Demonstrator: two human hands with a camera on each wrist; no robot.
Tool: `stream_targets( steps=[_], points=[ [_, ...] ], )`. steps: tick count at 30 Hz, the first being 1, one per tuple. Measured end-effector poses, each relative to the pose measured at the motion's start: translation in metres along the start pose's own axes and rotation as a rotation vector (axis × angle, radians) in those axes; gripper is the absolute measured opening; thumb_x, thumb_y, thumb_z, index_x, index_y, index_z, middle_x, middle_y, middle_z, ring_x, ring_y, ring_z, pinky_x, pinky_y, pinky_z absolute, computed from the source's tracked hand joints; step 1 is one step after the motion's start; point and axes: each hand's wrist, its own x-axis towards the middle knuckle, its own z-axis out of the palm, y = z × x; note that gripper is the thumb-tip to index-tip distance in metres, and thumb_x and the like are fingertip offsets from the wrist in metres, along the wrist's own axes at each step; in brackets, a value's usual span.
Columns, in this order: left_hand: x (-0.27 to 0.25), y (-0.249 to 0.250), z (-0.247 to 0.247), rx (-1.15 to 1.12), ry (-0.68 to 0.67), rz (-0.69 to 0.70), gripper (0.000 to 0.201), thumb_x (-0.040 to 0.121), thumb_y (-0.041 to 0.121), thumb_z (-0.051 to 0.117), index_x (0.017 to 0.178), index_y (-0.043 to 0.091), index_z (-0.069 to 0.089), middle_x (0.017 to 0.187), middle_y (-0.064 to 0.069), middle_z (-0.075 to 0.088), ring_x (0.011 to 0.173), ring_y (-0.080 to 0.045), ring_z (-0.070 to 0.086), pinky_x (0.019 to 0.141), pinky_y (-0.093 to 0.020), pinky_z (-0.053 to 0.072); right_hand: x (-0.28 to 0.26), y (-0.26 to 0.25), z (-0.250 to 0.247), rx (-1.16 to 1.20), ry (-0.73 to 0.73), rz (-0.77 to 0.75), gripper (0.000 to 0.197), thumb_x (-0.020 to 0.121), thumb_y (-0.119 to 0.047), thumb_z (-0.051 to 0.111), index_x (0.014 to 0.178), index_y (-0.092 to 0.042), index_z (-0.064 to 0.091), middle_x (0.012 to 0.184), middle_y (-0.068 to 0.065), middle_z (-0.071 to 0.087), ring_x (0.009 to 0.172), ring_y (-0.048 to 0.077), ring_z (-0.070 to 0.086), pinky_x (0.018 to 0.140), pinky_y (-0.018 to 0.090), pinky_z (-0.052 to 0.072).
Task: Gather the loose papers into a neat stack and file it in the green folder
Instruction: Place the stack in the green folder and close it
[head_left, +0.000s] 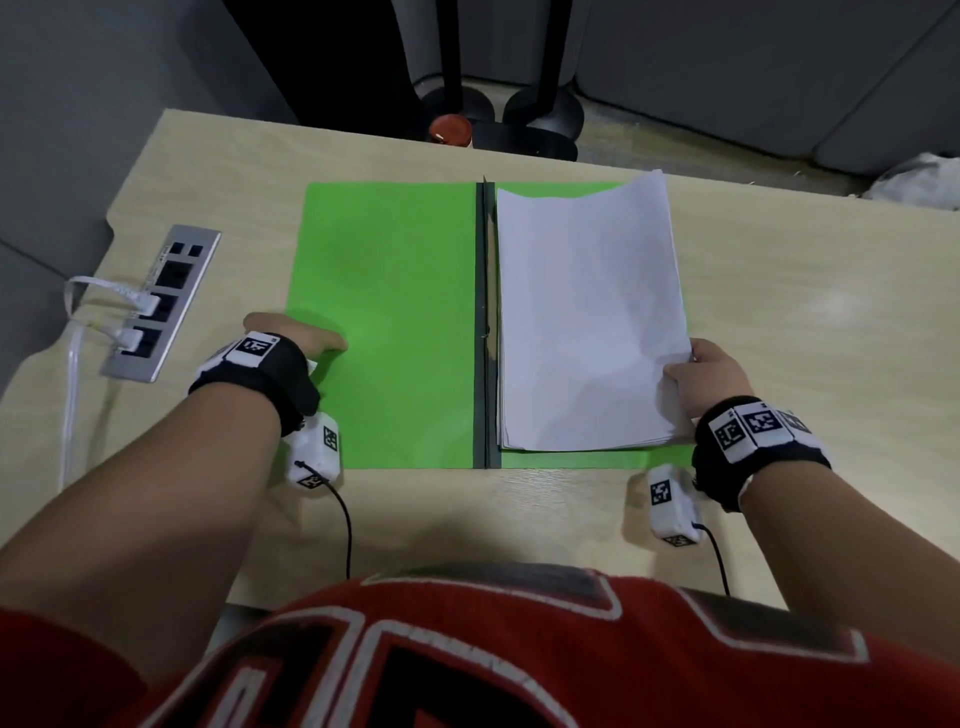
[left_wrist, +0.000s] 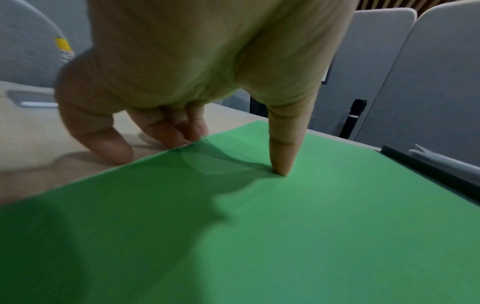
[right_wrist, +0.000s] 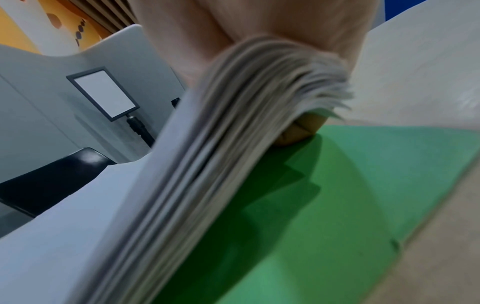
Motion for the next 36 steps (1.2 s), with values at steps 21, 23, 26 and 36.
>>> stream_targets(
  steps=[21,23,26,36],
  points=[
    [-0.057,0.019,-0.090,-0.338,0.460,0.363,0.039,0.081,0.014,0.063,0.119,0.009,0.052,0.120,-0.017,0.061,0.110,-0.036,0.058,0.082,-0.037,0.044,-0.013,-0.004,0.020,-0.044,-0.023,0.031,0.033,0.086,-0.012,0.052,0.119,-0.012,0.058,0.101,0.011,0.065,0.083,0.026,0.059,0.072,0.027,0.043],
    [-0.086,0.024,-0.097,-0.322,0.453,0.464,0.040,0.084,0.021,0.062,0.122,0.013,0.050,0.121,-0.013,0.060,0.109,-0.033,0.057,0.078,-0.032,0.037,-0.013,-0.006,0.017,-0.053,-0.017,0.035,0.041,0.082,-0.020,0.054,0.123,-0.017,0.059,0.108,0.011,0.068,0.087,0.028,0.063,0.075,0.028,0.048],
    [-0.137,0.028,-0.104,-0.309,0.337,0.611,0.047,0.087,0.035,0.061,0.128,0.019,0.045,0.117,-0.008,0.057,0.100,-0.028,0.056,0.078,-0.032,0.037,-0.012,-0.012,0.007,-0.082,-0.007,0.020,0.048,0.083,-0.028,0.057,0.130,-0.017,0.056,0.122,0.013,0.066,0.105,0.031,0.063,0.090,0.031,0.048],
    [-0.252,0.036,-0.045,-0.409,-0.220,1.000,0.059,0.089,0.056,0.049,0.141,0.034,0.030,0.111,0.010,0.063,0.107,-0.014,0.063,0.090,-0.046,0.054,-0.024,0.011,-0.019,-0.070,-0.045,0.001,0.021,0.093,-0.034,0.048,0.102,-0.019,0.060,0.099,0.013,0.061,0.093,0.032,0.060,0.092,0.044,0.050]
  ],
)
